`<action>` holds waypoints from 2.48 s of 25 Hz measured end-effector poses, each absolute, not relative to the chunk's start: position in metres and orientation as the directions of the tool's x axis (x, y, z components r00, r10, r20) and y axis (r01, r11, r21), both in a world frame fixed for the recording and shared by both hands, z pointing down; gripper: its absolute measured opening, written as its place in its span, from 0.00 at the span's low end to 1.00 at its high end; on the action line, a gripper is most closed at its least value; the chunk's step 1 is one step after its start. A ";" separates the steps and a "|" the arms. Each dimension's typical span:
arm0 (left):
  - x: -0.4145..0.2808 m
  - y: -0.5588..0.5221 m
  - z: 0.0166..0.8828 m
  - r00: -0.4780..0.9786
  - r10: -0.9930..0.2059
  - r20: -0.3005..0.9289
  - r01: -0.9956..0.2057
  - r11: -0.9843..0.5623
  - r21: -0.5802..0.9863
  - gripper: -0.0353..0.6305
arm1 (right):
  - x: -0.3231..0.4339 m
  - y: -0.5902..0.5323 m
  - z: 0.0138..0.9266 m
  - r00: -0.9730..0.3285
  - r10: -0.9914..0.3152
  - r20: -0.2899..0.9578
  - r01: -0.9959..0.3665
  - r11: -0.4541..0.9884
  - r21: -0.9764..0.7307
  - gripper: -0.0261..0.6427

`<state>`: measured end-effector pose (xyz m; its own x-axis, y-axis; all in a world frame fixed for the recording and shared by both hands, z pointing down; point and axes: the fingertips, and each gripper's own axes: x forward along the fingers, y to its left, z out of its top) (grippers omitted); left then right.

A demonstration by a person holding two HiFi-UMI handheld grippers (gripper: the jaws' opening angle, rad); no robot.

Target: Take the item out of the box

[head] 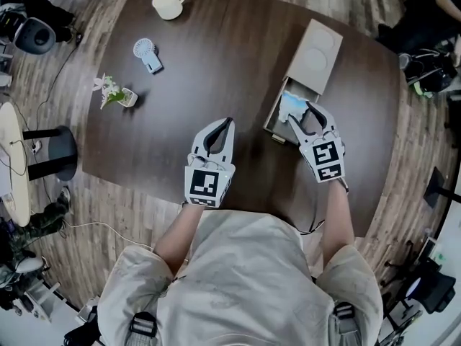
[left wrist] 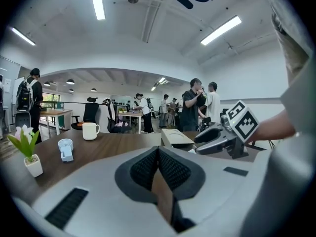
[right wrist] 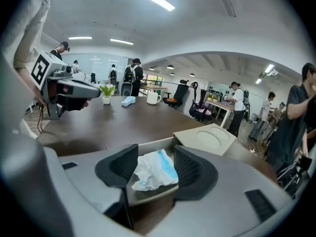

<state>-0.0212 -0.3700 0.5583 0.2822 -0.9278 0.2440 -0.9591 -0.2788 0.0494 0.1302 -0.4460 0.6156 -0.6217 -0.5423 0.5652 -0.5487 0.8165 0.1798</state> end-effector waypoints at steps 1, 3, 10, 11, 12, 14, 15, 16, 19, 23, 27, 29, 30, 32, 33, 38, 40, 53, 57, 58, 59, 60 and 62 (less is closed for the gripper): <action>-0.022 -0.369 0.560 0.281 -0.927 0.248 -0.959 -0.277 0.052 0.06 | 0.129 -0.447 0.619 -0.619 -0.531 0.579 -0.538 0.824 0.181 0.38; -0.023 -0.368 0.564 0.281 -0.925 0.255 -0.959 -0.277 0.054 0.06 | 0.127 -0.448 0.629 -0.609 -0.507 0.610 -0.515 0.837 0.182 0.38; -0.026 -0.366 0.573 0.283 -0.920 0.270 -0.959 -0.278 0.055 0.06 | 0.124 -0.447 0.655 -0.549 -0.465 0.695 -0.437 0.868 0.237 0.29; -0.026 -0.366 0.574 0.283 -0.920 0.271 -0.959 -0.279 0.056 0.06 | 0.125 -0.448 0.657 -0.539 -0.469 0.700 -0.435 0.866 0.246 0.28; -0.026 -0.366 0.574 0.285 -0.919 0.271 -0.958 -0.280 0.055 0.06 | 0.125 -0.449 0.658 -0.526 -0.474 0.706 -0.433 0.864 0.257 0.28; -0.025 -0.367 0.575 0.288 -0.918 0.272 -0.957 -0.284 0.053 0.06 | 0.126 -0.451 0.660 -0.502 -0.481 0.719 -0.423 0.861 0.281 0.23; -0.025 -0.368 0.575 0.289 -0.918 0.271 -0.957 -0.286 0.052 0.06 | 0.126 -0.451 0.661 -0.494 -0.480 0.725 -0.414 0.863 0.290 0.21; -0.024 -0.368 0.574 0.290 -0.918 0.270 -0.957 -0.287 0.052 0.06 | 0.125 -0.451 0.663 -0.486 -0.478 0.732 -0.404 0.865 0.296 0.19; -0.024 -0.369 0.574 0.291 -0.919 0.268 -0.956 -0.288 0.051 0.06 | 0.126 -0.449 0.670 -0.458 -0.464 0.758 -0.383 0.873 0.303 0.12; -0.023 -0.369 0.574 0.293 -0.918 0.267 -0.956 -0.290 0.051 0.06 | 0.126 -0.451 0.674 -0.431 -0.473 0.769 -0.386 0.866 0.317 0.06; -0.022 -0.369 0.573 0.294 -0.918 0.266 -0.955 -0.293 0.046 0.06 | 0.127 -0.450 0.674 -0.429 -0.470 0.771 -0.395 0.866 0.308 0.04; -0.021 -0.368 0.572 0.294 -0.918 0.266 -0.955 -0.292 0.047 0.06 | 0.129 -0.450 0.674 -0.430 -0.470 0.771 -0.401 0.865 0.303 0.04; -0.020 -0.368 0.571 0.294 -0.918 0.266 -0.955 -0.293 0.046 0.06 | 0.130 -0.450 0.673 -0.431 -0.471 0.770 -0.403 0.864 0.302 0.04; -0.020 -0.368 0.571 0.296 -0.918 0.265 -0.954 -0.295 0.042 0.06 | 0.129 -0.450 0.673 -0.433 -0.473 0.767 -0.406 0.862 0.303 0.04; -0.020 -0.368 0.570 0.296 -0.918 0.264 -0.954 -0.296 0.040 0.06 | 0.129 -0.450 0.673 -0.434 -0.475 0.765 -0.407 0.861 0.304 0.04; -0.019 -0.369 0.568 0.300 -0.918 0.261 -0.953 -0.301 0.037 0.06 | 0.128 -0.451 0.667 -0.443 -0.488 0.752 -0.427 0.852 0.302 0.04; -0.017 -0.369 0.566 0.302 -0.918 0.258 -0.952 -0.303 0.034 0.06 | 0.129 -0.451 0.662 -0.448 -0.497 0.743 -0.439 0.846 0.302 0.04; -0.007 -0.367 0.558 0.321 -0.916 0.242 -0.944 -0.329 0.009 0.06 | 0.142 -0.454 0.600 -0.518 -0.638 0.569 -0.617 0.740 0.268 0.04; -0.002 -0.369 0.552 0.330 -0.918 0.221 -0.941 -0.339 -0.005 0.06 | 0.152 -0.450 0.583 -0.523 -0.678 0.517 -0.671 0.701 0.240 0.04; -0.002 -0.369 0.551 0.328 -0.920 0.215 -0.941 -0.337 -0.006 0.06 | 0.155 -0.448 0.580 -0.524 -0.687 0.504 -0.686 0.691 0.229 0.04; -0.001 -0.369 0.550 0.327 -0.921 0.209 -0.942 -0.336 -0.007 0.06 | 0.158 -0.446 0.575 -0.523 -0.696 0.492 -0.701 0.680 0.217 0.04; 0.000 -0.371 0.547 0.330 -0.922 0.203 -0.941 -0.339 -0.010 0.06 | 0.163 -0.445 0.570 -0.521 -0.707 0.478 -0.715 0.667 0.206 0.04; 0.004 -0.376 0.539 0.341 -0.921 0.190 -0.936 -0.351 -0.022 0.06 | 0.173 -0.446 0.557 -0.514 -0.732 0.448 -0.742 0.641 0.197 0.04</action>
<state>0.0043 -0.3763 0.5389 0.3410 -0.9205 0.1905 -0.9360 -0.3513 -0.0220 0.1725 -0.4457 0.5574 -0.5135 -0.7316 0.4484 -0.7416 0.6413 0.1969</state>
